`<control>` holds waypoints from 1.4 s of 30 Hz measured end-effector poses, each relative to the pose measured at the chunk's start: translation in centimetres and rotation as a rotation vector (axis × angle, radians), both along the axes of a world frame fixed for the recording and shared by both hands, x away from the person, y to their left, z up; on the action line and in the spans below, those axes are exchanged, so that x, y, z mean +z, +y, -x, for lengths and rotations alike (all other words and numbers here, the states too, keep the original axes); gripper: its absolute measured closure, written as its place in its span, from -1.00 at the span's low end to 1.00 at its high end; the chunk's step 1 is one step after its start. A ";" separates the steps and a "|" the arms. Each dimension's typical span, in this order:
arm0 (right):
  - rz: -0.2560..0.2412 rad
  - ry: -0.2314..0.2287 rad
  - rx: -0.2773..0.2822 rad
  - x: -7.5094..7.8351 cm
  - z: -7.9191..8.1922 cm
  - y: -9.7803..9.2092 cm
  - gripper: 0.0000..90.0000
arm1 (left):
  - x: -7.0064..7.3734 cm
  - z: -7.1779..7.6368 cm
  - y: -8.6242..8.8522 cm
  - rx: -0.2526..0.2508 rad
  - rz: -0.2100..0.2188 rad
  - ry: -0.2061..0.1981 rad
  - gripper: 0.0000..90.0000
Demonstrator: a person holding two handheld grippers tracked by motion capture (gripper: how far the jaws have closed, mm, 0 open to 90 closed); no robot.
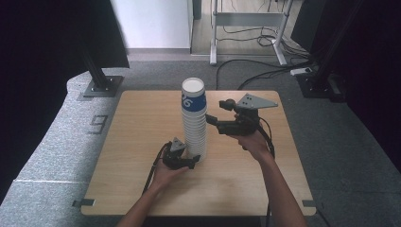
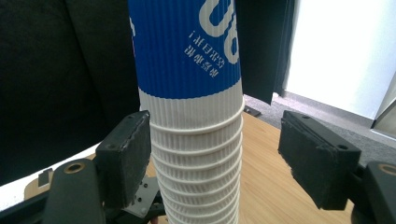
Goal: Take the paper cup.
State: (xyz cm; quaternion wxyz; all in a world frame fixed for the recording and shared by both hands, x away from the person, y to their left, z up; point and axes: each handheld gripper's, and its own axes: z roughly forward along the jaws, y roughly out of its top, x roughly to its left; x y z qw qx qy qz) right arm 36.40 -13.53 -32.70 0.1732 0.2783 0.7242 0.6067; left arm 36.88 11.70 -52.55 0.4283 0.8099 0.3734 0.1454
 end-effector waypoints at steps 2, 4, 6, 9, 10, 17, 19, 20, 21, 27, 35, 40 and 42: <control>-0.001 0.001 0.001 0.0 0.0 0.1 -0.45 | 0.0 0.0 0.0 0.000 0.000 0.000 -0.55; 0.003 -0.002 0.005 0.0 -0.1 0.2 -0.45 | 0.0 0.0 0.0 0.000 0.000 0.000 -0.55; 0.004 -0.002 0.006 0.0 -0.2 0.4 -0.45 | 0.0 0.0 0.0 0.000 0.000 0.000 -0.55; 0.003 -0.004 0.006 0.2 -0.2 0.6 -0.45 | 0.0 0.0 0.0 0.000 0.000 -0.001 -0.55; 0.003 -0.004 0.006 0.2 -0.2 0.6 -0.45 | 0.0 0.0 0.0 0.000 0.000 -0.001 -0.55; -0.002 -0.005 0.007 0.4 -0.4 0.9 -0.46 | 0.0 0.0 0.0 0.000 -0.002 -0.002 -0.55; -0.003 -0.005 0.006 0.4 -0.5 0.9 -0.46 | 0.0 0.0 0.0 0.000 -0.002 -0.002 -0.55; -0.004 -0.007 0.005 0.5 -0.5 0.9 -0.46 | 0.0 0.0 0.0 0.000 -0.002 -0.002 -0.55; -0.004 -0.007 0.005 0.5 -0.5 0.9 -0.46 | 0.0 0.0 0.0 0.000 -0.002 -0.002 -0.55; -0.004 -0.013 0.008 1.0 -0.5 1.3 -0.46 | 0.0 0.0 0.0 0.001 -0.003 -0.002 -0.55; -0.001 -0.023 0.012 1.4 -0.5 1.8 -0.47 | 0.0 0.0 -0.1 0.002 -0.012 -0.007 -0.55; -0.001 -0.023 0.014 1.5 -0.6 2.0 -0.47 | 0.0 0.0 -0.1 0.004 -0.008 -0.005 -0.54; 0.002 -0.022 0.012 1.6 -0.7 2.1 -0.47 | 0.0 0.0 0.0 0.003 -0.007 -0.004 -0.54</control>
